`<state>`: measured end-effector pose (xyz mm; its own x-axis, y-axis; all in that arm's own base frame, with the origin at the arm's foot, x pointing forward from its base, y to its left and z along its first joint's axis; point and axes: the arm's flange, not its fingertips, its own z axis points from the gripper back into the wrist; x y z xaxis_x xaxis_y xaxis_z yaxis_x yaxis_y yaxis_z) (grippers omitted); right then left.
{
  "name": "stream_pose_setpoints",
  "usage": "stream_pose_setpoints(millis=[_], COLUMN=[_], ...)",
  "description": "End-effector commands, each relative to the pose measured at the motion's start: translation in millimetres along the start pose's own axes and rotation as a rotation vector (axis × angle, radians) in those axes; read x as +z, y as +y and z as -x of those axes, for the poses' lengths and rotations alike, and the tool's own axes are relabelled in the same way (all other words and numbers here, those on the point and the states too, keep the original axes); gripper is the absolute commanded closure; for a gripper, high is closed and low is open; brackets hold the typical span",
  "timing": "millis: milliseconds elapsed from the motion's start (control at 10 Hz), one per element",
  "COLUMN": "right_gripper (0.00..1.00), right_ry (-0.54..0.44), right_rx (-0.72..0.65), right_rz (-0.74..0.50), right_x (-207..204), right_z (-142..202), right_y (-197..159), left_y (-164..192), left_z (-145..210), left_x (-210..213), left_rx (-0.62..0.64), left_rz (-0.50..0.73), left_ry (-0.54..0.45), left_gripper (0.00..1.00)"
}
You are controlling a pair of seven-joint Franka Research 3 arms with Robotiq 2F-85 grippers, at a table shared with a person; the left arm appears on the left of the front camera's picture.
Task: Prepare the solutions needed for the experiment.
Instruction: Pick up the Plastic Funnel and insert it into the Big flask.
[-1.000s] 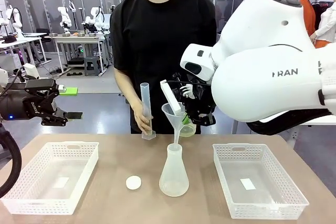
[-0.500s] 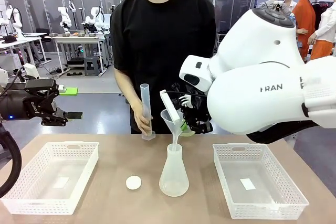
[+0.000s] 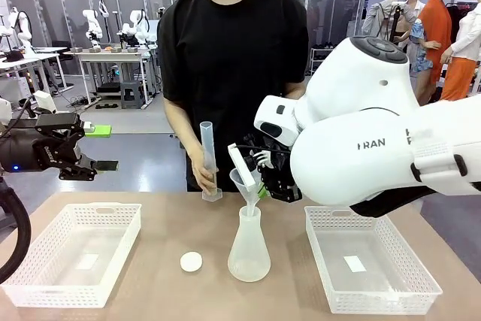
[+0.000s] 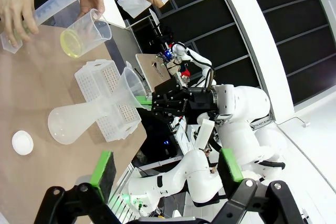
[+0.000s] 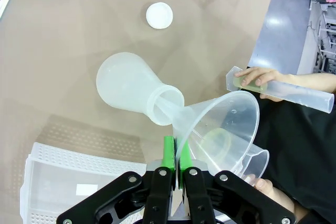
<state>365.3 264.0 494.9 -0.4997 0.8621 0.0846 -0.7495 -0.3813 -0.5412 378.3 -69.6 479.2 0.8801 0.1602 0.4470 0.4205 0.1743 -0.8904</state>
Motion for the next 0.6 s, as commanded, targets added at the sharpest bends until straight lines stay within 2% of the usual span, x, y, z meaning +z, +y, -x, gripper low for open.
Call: stream_pose_setpoints(millis=[0, 500], right_gripper=[0.96, 0.96], right_ry=[-0.024, -0.045], right_rx=[-0.001, 0.016], right_rz=[0.011, 0.008], right_x=[-8.4, -26.0], right_z=[8.8, 11.2], right_y=[4.4, 13.4], left_y=[-0.9, -0.9], left_z=[0.1, 0.1], left_x=[-2.9, -2.9], left_rx=[0.0, 0.0], left_rz=[0.006, 0.006], left_ry=[0.0, 0.0], left_gripper=[0.0, 0.0])
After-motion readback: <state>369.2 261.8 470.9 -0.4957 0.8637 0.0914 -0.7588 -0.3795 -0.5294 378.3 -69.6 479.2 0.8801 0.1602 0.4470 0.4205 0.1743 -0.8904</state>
